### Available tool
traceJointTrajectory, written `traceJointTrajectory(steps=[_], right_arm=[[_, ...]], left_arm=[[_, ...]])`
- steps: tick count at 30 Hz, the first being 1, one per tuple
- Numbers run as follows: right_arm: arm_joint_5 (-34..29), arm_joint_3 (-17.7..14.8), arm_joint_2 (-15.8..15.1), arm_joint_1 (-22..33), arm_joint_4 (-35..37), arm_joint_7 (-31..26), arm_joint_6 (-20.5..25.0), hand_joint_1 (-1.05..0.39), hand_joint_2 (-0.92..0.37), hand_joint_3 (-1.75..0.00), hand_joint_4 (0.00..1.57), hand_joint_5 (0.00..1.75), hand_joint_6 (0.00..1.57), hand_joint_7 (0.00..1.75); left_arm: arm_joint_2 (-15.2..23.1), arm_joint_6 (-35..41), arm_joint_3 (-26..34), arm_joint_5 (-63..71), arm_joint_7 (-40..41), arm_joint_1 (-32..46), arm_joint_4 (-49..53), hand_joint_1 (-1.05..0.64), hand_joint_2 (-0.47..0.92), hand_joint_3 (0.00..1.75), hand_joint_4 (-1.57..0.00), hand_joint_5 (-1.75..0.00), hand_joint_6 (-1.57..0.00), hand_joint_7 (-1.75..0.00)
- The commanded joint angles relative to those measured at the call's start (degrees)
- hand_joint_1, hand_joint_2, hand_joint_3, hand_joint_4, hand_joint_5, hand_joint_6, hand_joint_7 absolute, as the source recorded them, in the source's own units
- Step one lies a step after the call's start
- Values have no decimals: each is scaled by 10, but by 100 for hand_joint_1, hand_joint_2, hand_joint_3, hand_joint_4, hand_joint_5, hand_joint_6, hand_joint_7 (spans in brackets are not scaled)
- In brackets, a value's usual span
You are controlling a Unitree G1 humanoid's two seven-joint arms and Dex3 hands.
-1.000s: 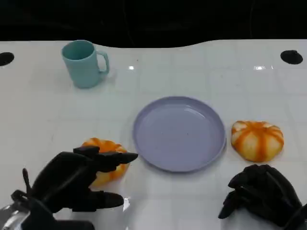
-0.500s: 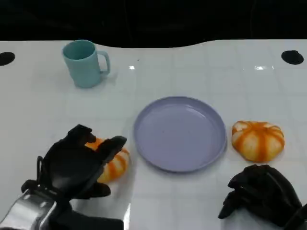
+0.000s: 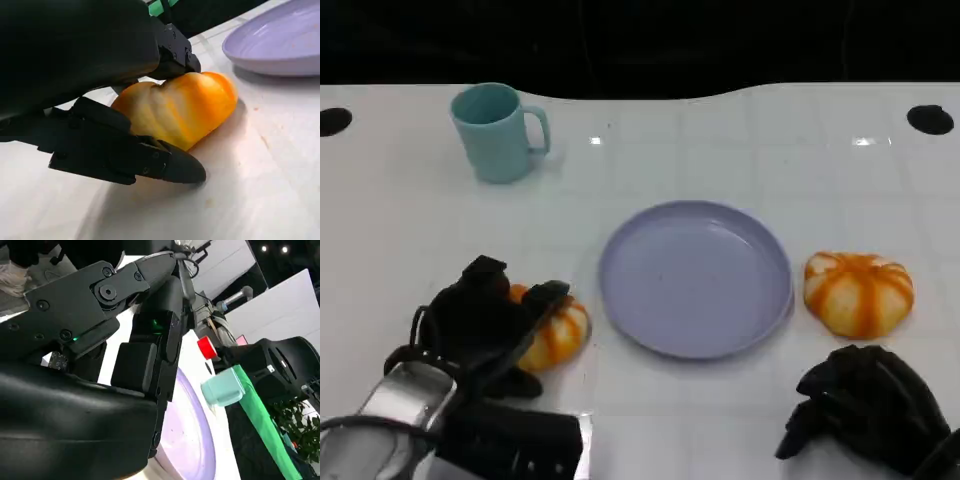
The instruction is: Grasp the bread from the table and place it into the plate.
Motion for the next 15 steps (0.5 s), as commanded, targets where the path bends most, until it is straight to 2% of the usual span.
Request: traceJointTrajectory(steps=[1,6,8,9,10,13,15], right_arm=[[-4,0,-9,12,7,-3,6,-65,-71,0,157,30,157,2],[-4,0,-9,14,7,-1,6,-63,-72,0,157,29,157,2],[-6,1,-8,15,3,-5,7,-63,-71,0,157,30,157,2],[-6,1,-8,15,4,-5,5,-63,-71,0,157,30,157,3],[-6,1,-8,15,5,-4,4,-63,-71,0,157,30,157,3],[-3,0,-8,15,5,-1,6,-63,-71,0,157,29,157,2],[-3,0,-8,15,4,0,6,-63,-71,0,157,29,157,2]], left_arm=[[-2,-5,-27,-26,-3,-23,75,-76,92,2,0,-134,-20,-1],[-7,-29,-46,-55,25,-43,130,-67,92,2,0,-137,-22,-3],[-7,-43,-50,-68,41,-48,147,-58,92,3,0,-150,-27,-7],[-7,-53,-52,-72,58,-51,155,-49,92,7,-14,-163,-41,-15],[-7,-65,-54,-74,82,-53,164,-43,92,13,-37,-167,-55,-27],[-7,-105,-57,-83,158,-62,200,-33,92,38,-104,-169,-94,-65],[-9,-122,-62,-85,197,-70,227,-31,92,49,-122,-168,-103,-86]])
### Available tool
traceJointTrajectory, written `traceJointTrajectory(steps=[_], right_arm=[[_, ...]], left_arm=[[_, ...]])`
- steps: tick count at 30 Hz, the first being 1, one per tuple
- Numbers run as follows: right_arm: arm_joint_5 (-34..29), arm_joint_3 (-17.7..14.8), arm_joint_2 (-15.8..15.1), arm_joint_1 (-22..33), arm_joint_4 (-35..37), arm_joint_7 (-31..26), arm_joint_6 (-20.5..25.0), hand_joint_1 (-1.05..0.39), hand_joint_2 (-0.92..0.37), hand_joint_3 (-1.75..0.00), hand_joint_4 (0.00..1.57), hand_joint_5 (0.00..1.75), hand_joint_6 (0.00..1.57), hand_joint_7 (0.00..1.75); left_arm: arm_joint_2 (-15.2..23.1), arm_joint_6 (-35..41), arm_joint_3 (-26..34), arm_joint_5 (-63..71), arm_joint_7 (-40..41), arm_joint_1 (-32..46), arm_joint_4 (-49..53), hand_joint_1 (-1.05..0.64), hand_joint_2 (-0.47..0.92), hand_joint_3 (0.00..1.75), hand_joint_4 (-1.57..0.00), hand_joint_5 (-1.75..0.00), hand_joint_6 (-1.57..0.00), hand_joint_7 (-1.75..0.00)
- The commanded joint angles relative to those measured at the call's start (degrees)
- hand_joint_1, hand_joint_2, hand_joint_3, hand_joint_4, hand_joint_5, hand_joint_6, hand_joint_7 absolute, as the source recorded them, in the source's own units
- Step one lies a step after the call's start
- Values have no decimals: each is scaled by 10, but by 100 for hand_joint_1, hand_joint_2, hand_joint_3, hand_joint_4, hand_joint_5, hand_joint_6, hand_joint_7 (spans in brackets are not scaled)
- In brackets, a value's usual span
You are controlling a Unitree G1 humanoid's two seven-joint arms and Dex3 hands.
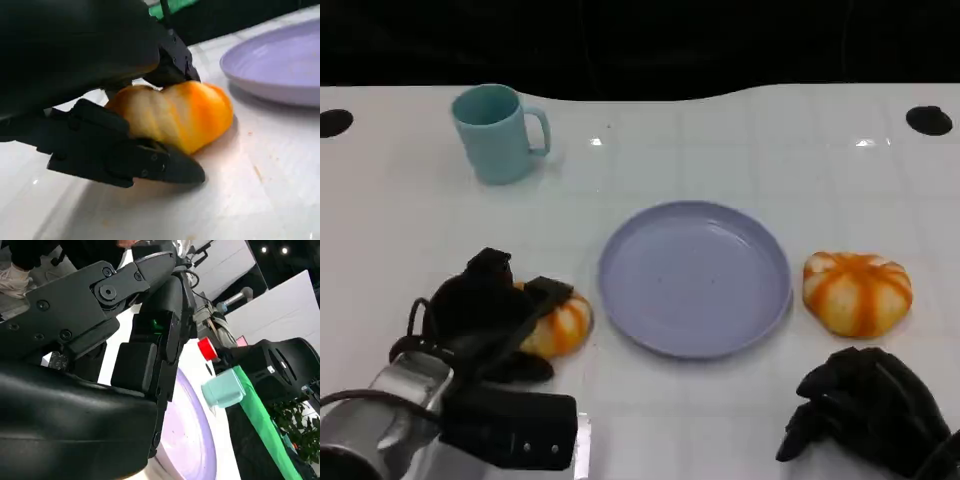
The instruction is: Grasp the bread from the table and place it into the plate.
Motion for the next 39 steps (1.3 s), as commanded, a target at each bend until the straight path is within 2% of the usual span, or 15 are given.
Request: traceJointTrajectory(steps=[1,3,4,5,18,19,22,27,31,34,35,37,39], right_arm=[[-3,-1,-7,13,5,-1,5,-62,-72,0,157,29,157,2],[-5,0,-8,12,5,-3,2,-63,-72,0,157,29,157,2],[-7,0,-8,12,4,-5,4,-64,-72,0,157,29,157,2],[-7,1,-9,13,3,-6,3,-64,-72,0,157,29,157,2],[-6,1,-5,12,3,-9,5,-65,-72,0,157,29,157,2],[-6,1,-4,11,5,-9,3,-65,-72,0,157,29,157,2],[-6,0,-4,8,11,-8,1,-65,-72,0,157,29,157,2],[-9,3,-6,10,7,-12,5,-68,-72,0,157,29,157,3],[-7,4,-3,12,6,-8,7,-66,-71,0,157,31,157,5],[-8,5,-3,13,5,-7,5,-65,-71,0,157,33,157,6],[-9,6,-3,13,6,-6,2,-64,-71,0,157,33,157,6],[-11,7,-3,14,7,-4,-4,-64,-71,0,157,33,157,6],[-14,9,-4,15,4,-10,-4,-65,-72,-1,157,32,157,5]], left_arm=[[0,-37,-20,-2,75,1,68,-31,92,47,-134,-172,-101,-118],[-3,-51,-30,2,123,-8,98,-32,92,44,-145,-174,-94,-154],[-5,-56,-34,2,139,-12,110,-31,92,44,-148,-174,-92,-166],[-6,-60,-38,3,153,-16,122,-30,92,45,-150,-174,-91,-170],[-15,-78,-63,-8,285,-44,195,-27,86,50,-157,-175,-91,-175],[-17,-80,-57,-16,298,-42,195,-25,77,71,-157,-175,-91,-175],[-22,-81,-43,-34,319,-40,191,-23,64,99,-157,-175,-91,-175],[-31,-73,-10,-72,320,-45,170,-20,53,121,-157,-175,-90,-175],[-40,-68,22,-106,304,-53,149,-21,49,128,-156,-175,-87,-175],[-48,-64,27,-110,294,-64,140,-30,45,148,-156,-175,-87,-175],[-53,-66,26,-107,294,-69,140,-39,42,159,-155,-175,-87,-175],[-60,-72,23,-104,295,-78,144,-46,41,166,-155,-175,-87,-175],[-68,-87,20,-103,292,-91,152,-60,45,170,-152,-175,-87,-175]])
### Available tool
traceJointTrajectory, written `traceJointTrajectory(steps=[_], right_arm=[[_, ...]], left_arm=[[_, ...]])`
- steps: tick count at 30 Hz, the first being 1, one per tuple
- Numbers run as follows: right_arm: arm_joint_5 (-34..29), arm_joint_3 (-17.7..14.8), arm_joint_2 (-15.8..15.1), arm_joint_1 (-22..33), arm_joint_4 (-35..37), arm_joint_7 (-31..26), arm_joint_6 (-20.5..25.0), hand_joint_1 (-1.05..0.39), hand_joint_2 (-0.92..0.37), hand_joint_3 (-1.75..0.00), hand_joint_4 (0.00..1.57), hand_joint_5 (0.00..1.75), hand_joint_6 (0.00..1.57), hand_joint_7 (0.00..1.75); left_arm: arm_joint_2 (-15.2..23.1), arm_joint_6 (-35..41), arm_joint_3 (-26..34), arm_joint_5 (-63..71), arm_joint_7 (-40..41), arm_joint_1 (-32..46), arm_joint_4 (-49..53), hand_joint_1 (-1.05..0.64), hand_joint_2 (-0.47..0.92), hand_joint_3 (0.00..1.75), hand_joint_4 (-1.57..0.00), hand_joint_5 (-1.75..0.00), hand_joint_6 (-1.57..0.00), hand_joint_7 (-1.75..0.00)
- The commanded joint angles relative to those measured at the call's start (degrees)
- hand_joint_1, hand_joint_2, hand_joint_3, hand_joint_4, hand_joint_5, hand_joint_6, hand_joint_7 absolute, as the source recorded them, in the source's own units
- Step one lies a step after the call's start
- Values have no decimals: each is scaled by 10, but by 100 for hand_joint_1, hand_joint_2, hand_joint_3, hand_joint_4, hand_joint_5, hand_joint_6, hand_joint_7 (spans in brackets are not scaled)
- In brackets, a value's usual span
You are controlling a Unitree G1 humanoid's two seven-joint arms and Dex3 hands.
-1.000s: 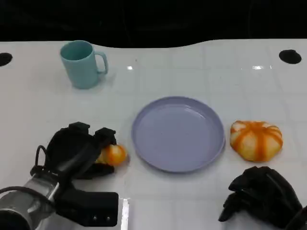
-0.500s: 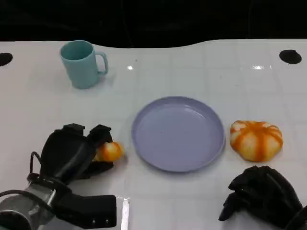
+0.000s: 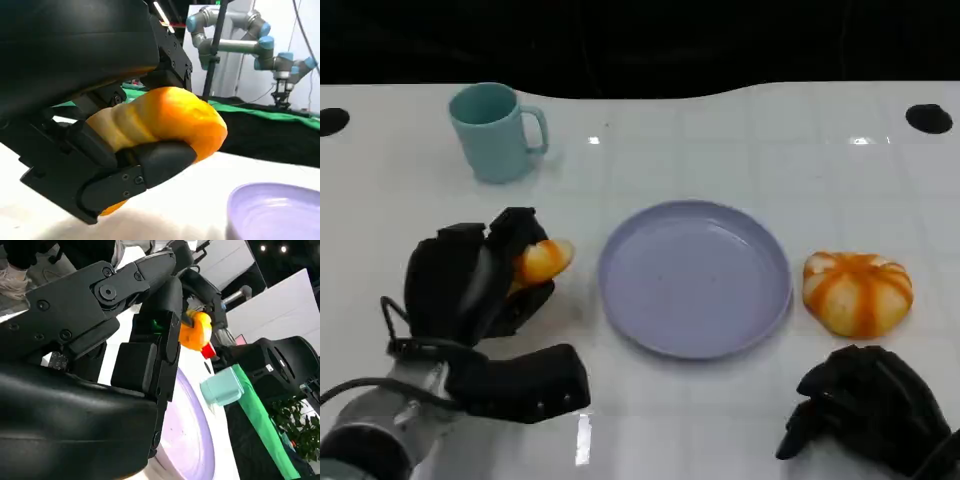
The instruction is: Grasp the bread from the table and place it into the plate.
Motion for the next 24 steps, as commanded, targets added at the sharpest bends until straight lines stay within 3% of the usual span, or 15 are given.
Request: traceJointTrajectory(steps=[1,5,11,17,24], right_arm=[[-12,7,-5,16,3,-11,5,-66,-71,0,157,32,157,5],[-14,10,-5,21,-5,-16,5,-67,-71,0,157,32,157,6],[-10,13,-7,22,-6,-17,6,-65,-72,0,157,32,157,5],[-10,13,-10,22,-3,-15,7,-66,-72,0,157,31,157,4],[-9,10,-11,16,15,-8,-6,-66,-73,0,157,28,157,2]], left_arm=[[-11,-27,-8,0,-14,-35,12,-66,49,169,-151,-175,-86,-175],[-19,-54,-22,9,-30,-61,36,-86,67,153,-146,-175,-84,-175],[-42,-71,-29,6,-46,-91,69,-100,88,127,-148,-175,-85,-175],[-66,-70,-43,13,-65,-124,95,-105,92,119,-151,-175,-86,-175],[-98,-55,-54,14,-83,-155,123,-105,92,117,-157,-175,-98,-175]])
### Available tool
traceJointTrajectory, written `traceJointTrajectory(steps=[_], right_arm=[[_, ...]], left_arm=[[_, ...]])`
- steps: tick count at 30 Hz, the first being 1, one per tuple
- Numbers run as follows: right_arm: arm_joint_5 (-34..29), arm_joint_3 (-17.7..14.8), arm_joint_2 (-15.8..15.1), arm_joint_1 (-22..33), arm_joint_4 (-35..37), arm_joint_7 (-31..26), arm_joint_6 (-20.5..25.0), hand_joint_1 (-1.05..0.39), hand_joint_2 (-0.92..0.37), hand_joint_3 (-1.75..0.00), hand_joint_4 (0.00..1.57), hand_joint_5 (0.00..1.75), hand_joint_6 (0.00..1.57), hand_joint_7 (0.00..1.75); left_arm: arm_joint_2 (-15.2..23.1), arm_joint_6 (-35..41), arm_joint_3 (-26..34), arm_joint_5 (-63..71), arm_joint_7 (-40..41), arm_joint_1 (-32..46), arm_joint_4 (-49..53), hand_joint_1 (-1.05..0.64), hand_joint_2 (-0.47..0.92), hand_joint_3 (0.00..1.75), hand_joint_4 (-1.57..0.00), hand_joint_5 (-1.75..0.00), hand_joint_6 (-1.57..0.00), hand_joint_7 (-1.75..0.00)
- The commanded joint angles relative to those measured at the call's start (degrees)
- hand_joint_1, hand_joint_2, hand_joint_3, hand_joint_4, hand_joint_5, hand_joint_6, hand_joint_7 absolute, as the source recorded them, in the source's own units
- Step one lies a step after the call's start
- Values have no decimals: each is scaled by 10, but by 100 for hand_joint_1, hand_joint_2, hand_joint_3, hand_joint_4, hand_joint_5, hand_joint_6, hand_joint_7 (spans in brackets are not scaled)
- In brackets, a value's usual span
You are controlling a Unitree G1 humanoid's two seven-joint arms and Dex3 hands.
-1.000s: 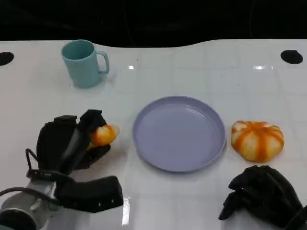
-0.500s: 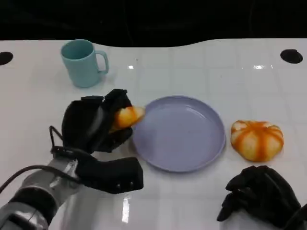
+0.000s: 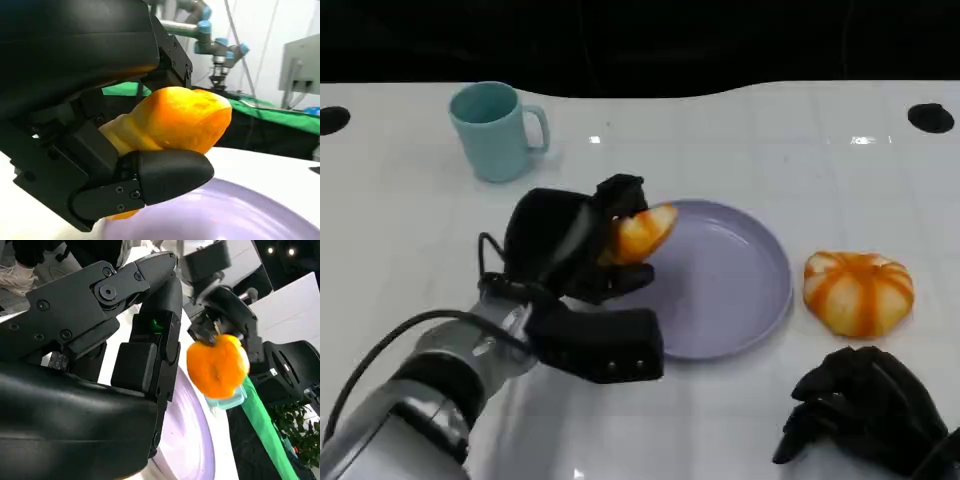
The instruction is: Grasp the bread from the table and place it into the plate.
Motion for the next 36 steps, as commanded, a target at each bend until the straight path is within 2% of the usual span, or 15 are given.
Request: traceJointTrajectory(steps=[1,7,12,14,15,16,17,18,19,20,21,24,25,28,36], right_arm=[[-6,-3,-9,12,19,-4,4,-66,-73,0,157,28,157,2],[-8,0,-8,13,14,-11,9,-66,-72,0,157,29,157,3],[-8,0,-7,14,15,-11,5,-66,-73,0,157,29,157,3],[-8,0,-7,15,14,-11,2,-67,-73,0,157,28,157,3],[-8,0,-7,15,14,-11,2,-67,-73,0,157,28,157,3],[-7,0,-7,15,15,-9,1,-67,-73,0,157,28,157,3],[-7,0,-6,15,15,-9,1,-67,-73,0,157,27,157,2],[-7,0,-6,15,15,-9,1,-67,-73,0,157,27,157,2],[-7,0,-6,15,14,-8,0,-67,-73,0,157,27,157,2],[-7,0,-5,15,13,-9,0,-67,-73,0,157,28,157,2],[-7,0,-5,15,13,-8,-1,-67,-73,0,157,28,157,2],[-5,0,-5,16,12,-7,0,-67,-73,0,157,28,157,2],[-5,0,-5,16,11,-7,-1,-67,-73,0,157,28,157,2],[-6,1,-5,17,13,-6,-5,-67,-74,0,157,28,157,2],[-5,2,-6,20,7,-9,1,-67,-73,0,157,29,157,2]], left_arm=[[-8,11,-12,7,-5,-21,16,-105,92,117,-157,-175,-99,-175],[-20,38,-46,41,27,-40,24,-101,92,121,-157,-175,-112,-175],[-29,38,-49,36,-15,-51,32,-104,92,113,-157,-175,-127,-175],[-29,28,-41,22,-66,-54,37,-105,92,107,-149,-175,-103,-175],[-29,27,-39,17,-91,-56,39,-105,92,102,-127,-175,-65,-175],[-27,28,-42,18,-113,-59,40,-105,92,100,-114,-175,-47,-175],[-25,32,-47,21,-126,-61,39,-105,92,96,-89,-175,-24,-174],[-23,34,-50,24,-134,-62,39,-105,92,89,-49,-175,-10,-163],[-22,35,-52,24,-147,-63,38,-105,92,87,-35,-175,-5,-157],[-21,36,-52,22,-159,-63,38,-105,92,82,-18,-175,-3,-134],[-20,40,-52,21,-174,-63,38,-105,92,80,-7,-175,-1,-96],[-20,57,-53,19,-225,-67,37,-105,92,82,-1,-175,0,-19],[-19,60,-53,19,-236,-68,35,-105,92,83,0,-175,0,-10],[-15,59,-50,14,-261,-67,31,-105,92,84,0,-174,0,-1],[-2,35,-32,-9,-309,-62,20,-105,92,88,0,-175,0,0]])
